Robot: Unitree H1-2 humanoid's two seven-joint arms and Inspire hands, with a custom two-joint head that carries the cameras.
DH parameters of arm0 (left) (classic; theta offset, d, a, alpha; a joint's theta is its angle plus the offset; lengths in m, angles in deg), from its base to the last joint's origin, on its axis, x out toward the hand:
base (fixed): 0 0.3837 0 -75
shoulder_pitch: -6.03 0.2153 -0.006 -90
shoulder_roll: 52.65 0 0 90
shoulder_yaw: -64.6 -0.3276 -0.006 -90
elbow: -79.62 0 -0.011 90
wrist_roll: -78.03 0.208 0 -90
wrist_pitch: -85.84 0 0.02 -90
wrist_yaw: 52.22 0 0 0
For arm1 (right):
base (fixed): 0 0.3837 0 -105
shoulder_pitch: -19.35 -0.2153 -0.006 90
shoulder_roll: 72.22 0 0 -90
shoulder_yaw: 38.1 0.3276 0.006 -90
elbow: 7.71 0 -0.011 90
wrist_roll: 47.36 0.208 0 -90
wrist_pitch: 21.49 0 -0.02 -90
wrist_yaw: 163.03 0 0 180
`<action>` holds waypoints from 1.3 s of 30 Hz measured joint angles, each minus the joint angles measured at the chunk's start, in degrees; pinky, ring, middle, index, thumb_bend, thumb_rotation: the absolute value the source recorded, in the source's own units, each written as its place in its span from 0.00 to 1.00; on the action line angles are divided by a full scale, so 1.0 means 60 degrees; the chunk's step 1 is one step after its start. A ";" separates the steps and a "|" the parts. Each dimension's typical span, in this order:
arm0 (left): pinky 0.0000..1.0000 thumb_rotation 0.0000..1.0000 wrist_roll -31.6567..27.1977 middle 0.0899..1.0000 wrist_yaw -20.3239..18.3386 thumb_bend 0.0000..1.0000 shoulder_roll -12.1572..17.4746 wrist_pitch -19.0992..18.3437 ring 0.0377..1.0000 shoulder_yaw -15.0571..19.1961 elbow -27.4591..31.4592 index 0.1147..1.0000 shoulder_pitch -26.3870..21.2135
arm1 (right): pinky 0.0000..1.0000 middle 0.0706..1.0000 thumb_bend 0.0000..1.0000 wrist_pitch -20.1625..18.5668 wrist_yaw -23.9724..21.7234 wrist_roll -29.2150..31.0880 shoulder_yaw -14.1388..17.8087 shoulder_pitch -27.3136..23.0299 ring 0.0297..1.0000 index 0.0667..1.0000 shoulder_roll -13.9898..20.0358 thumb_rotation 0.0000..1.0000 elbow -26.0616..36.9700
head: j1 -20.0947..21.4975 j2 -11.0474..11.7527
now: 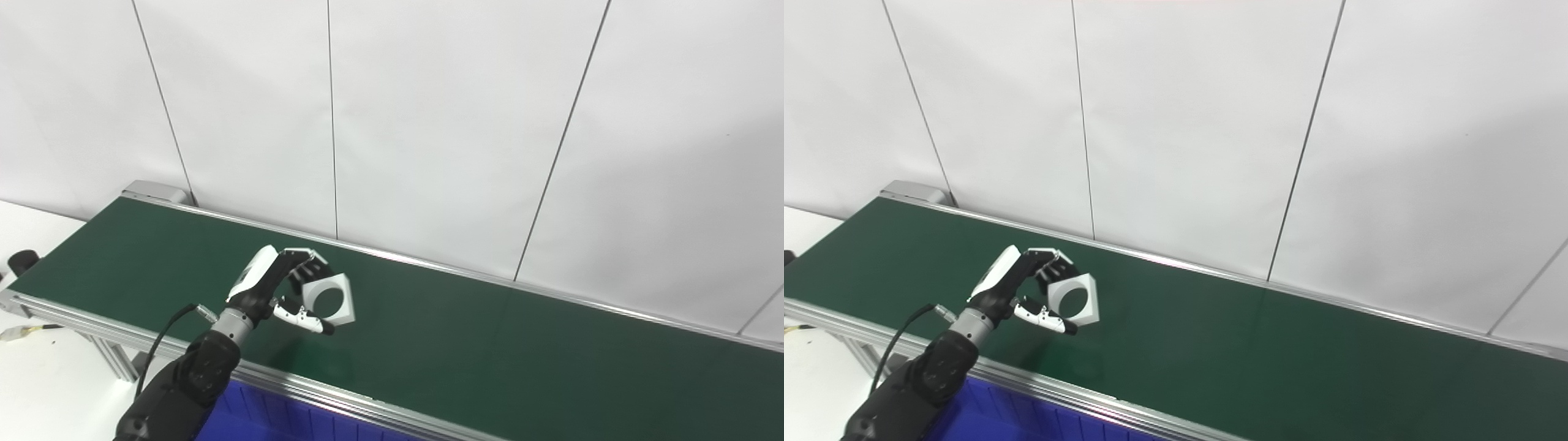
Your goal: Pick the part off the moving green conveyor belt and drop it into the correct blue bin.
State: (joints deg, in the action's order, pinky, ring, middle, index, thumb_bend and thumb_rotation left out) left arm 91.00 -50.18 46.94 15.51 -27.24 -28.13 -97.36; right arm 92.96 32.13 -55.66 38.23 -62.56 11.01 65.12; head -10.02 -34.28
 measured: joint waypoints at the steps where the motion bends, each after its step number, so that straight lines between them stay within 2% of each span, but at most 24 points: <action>1: 0.36 0.00 -0.0399 0.43 -0.0202 0.50 -0.0013 -0.0080 0.41 0.0092 0.0430 0.44 0.0121 | 0.59 0.71 0.70 0.0000 -0.0001 -0.0005 -0.0005 0.0008 0.67 0.74 -0.0010 0.00 0.0003 | 0.0102 0.0000; 7: 0.35 0.00 -0.2738 0.43 -0.1512 0.50 -0.0016 -0.0675 0.40 0.0576 0.2993 0.45 0.0961 | 0.60 0.71 0.70 0.0000 0.0014 -0.0045 -0.0052 0.0053 0.67 0.74 -0.0038 0.00 0.0032 | 0.0425 -0.0131; 12: 0.30 0.00 -0.4420 0.42 -0.2554 0.50 0.0072 -0.0902 0.37 0.0776 0.3846 0.46 0.1552 | 0.61 0.72 0.71 0.0000 0.0011 -0.0108 -0.0135 0.0097 0.68 0.74 -0.0086 0.05 0.0183 | 0.0761 -0.0307; 17: 0.29 0.00 -0.5434 0.42 -0.3252 0.50 0.0254 -0.1078 0.38 0.1085 0.4570 0.46 0.2035 | 0.60 0.72 0.71 0.0000 -0.0025 -0.0219 -0.0169 0.0178 0.68 0.74 -0.0125 0.05 0.0297 | 0.0952 -0.0468; 21: 0.26 0.00 -0.7112 0.41 -0.4509 0.50 0.0674 -0.1485 0.37 0.1083 0.4891 0.46 0.2526 | 0.58 0.72 0.70 0.0000 -0.0080 -0.0222 -0.0180 0.0280 0.68 0.74 -0.0159 0.05 0.0359 | 0.1113 -0.0702; 22: 0.26 0.00 -0.7625 0.40 -0.4904 0.50 0.0821 -0.1693 0.37 0.1093 0.4890 0.46 0.2665 | 0.58 0.72 0.70 0.0000 -0.0120 -0.0231 -0.0194 0.0301 0.68 0.74 -0.0161 0.05 0.0386 | 0.1128 -0.0732; 23: 0.26 0.00 -0.7712 0.40 -0.4971 0.50 0.0856 -0.1761 0.37 0.1096 0.4894 0.46 0.2706 | 0.58 0.72 0.70 0.0000 -0.0130 -0.0231 -0.0195 0.0305 0.68 0.74 -0.0163 0.06 0.0394 | 0.1143 -0.0790; 26: 0.24 0.00 -0.9142 0.39 -0.5512 0.50 0.1181 -0.3207 0.37 0.1073 0.5446 0.46 0.3105 | 0.58 0.73 0.69 0.0000 -0.0182 -0.0229 -0.0185 0.0363 0.68 0.74 -0.0197 0.06 0.0526 | 0.1128 -0.0850; 28: 0.22 0.00 -0.9642 0.39 -0.5889 0.50 0.1378 -0.3730 0.36 0.1085 0.5564 0.45 0.3273 | 0.58 0.73 0.69 0.0000 -0.0205 -0.0229 -0.0184 0.0416 0.68 0.74 -0.0219 0.05 0.0569 | 0.1099 -0.0908; 32: 0.23 0.00 -0.9781 0.40 -0.6562 0.50 0.1602 -0.4216 0.37 0.1042 0.5557 0.45 0.3623 | 0.58 0.73 0.68 0.0000 -0.0235 -0.0234 -0.0189 0.0503 0.68 0.75 -0.0215 0.05 0.0598 | 0.1055 -0.1040; 35: 0.26 0.00 -0.9335 0.41 -0.7353 0.50 0.1770 -0.4222 0.40 0.0759 0.5340 0.44 0.3682 | 0.57 0.73 0.69 0.0000 -0.0237 -0.0275 -0.0201 0.0552 0.68 0.75 -0.0213 0.04 0.0615 | 0.1040 -0.1055; 39: 0.21 0.00 -0.8735 0.41 -0.8286 0.50 0.1957 -0.4186 0.37 0.0292 0.4338 0.44 0.3528 | 0.57 0.72 0.69 0.0000 -0.0249 -0.0282 -0.0210 0.0548 0.67 0.74 -0.0218 0.02 0.0638 | 0.1070 -0.1069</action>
State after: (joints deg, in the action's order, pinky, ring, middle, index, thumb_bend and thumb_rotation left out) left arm 38.59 -99.90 58.68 -9.61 -25.48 -2.11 -76.20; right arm 92.96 30.63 -57.35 36.98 -59.27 9.71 68.94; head -3.60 -40.69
